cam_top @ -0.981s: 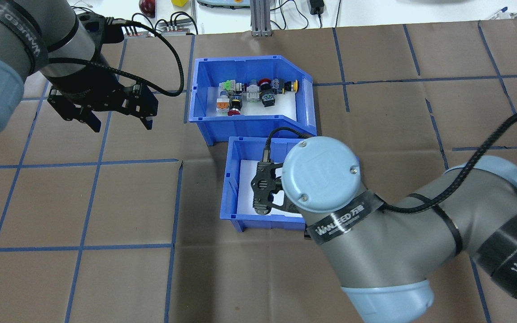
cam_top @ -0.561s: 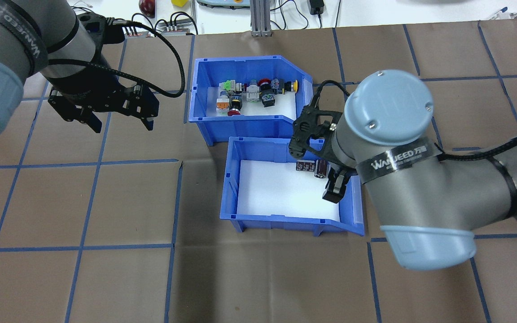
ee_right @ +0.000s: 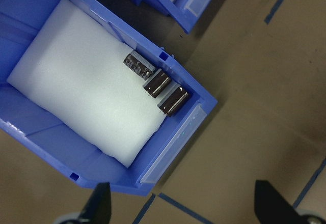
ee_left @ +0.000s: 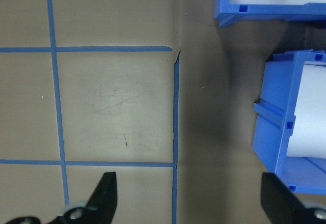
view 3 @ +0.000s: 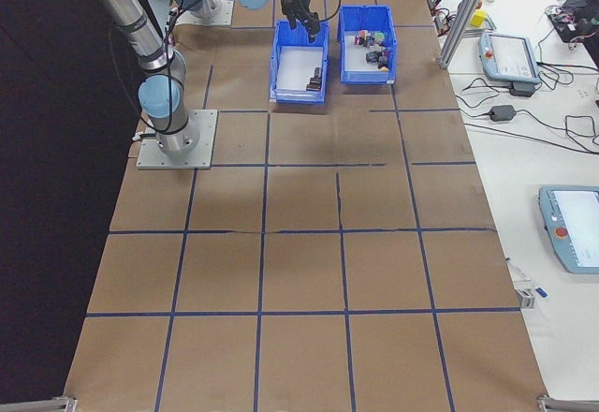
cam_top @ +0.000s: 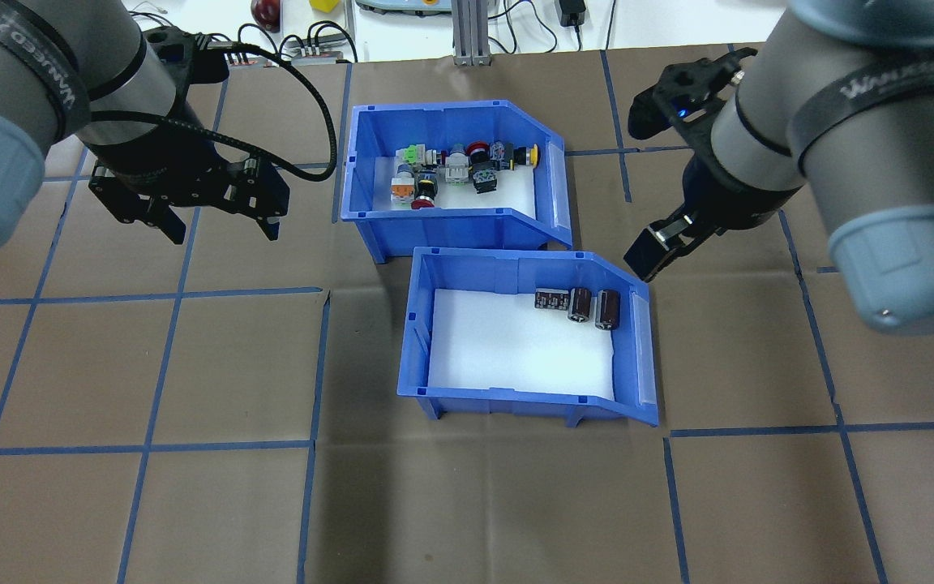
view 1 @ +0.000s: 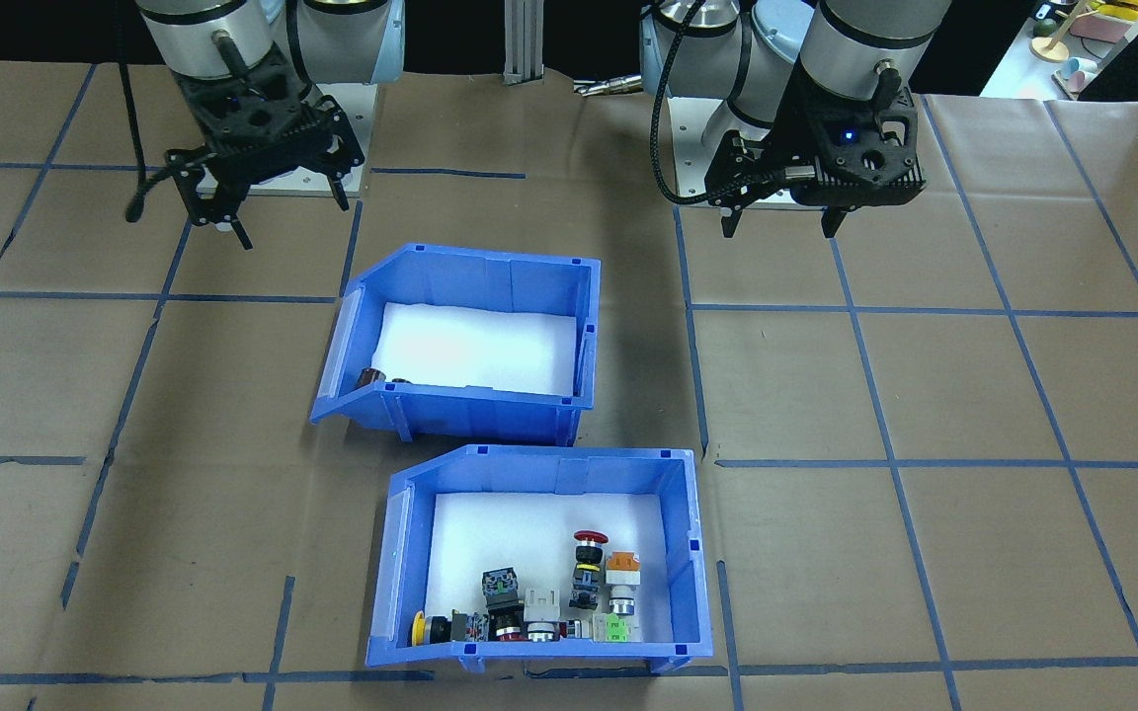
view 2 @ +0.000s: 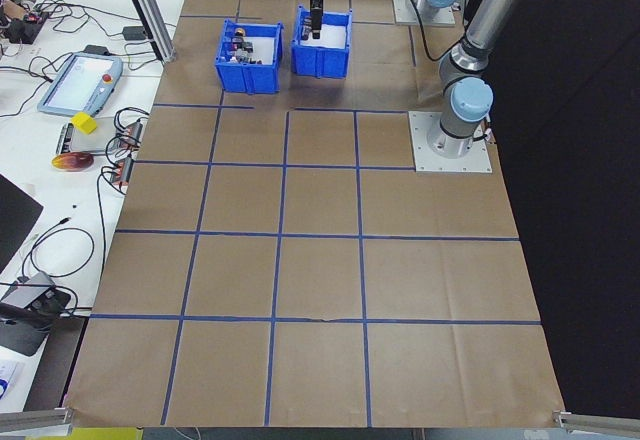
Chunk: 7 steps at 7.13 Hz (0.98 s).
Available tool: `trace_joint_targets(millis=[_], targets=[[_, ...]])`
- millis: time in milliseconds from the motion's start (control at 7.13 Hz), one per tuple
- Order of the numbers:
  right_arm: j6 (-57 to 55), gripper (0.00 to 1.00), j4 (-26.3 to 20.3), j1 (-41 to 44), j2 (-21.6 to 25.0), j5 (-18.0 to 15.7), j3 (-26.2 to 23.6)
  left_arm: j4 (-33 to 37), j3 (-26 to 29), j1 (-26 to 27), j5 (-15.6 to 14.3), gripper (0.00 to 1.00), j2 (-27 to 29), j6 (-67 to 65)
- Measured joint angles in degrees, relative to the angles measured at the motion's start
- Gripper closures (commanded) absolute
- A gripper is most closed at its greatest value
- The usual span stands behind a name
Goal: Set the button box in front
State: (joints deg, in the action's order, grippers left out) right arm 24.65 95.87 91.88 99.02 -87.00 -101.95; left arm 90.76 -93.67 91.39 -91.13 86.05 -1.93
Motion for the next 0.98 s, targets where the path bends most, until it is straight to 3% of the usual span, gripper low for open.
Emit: trace_joint_targets(millis=[280, 421, 981], targets=[[-13.6, 0.0, -8.5, -3.1, 0.1, 0.5, 3.1, 0.0, 0.0, 0.0, 0.0, 0.01, 0.0, 0.0], [-20.4, 0.0, -9.8, -3.5, 0.1, 0.4, 3.3, 0.0, 0.0, 0.0, 0.0, 0.01, 0.0, 0.0], [-27.7, 0.0, -8.2, -3.6, -1.4, -0.2, 2.7, 0.0, 0.0, -0.1, -0.2, 0.01, -0.3, 0.0]])
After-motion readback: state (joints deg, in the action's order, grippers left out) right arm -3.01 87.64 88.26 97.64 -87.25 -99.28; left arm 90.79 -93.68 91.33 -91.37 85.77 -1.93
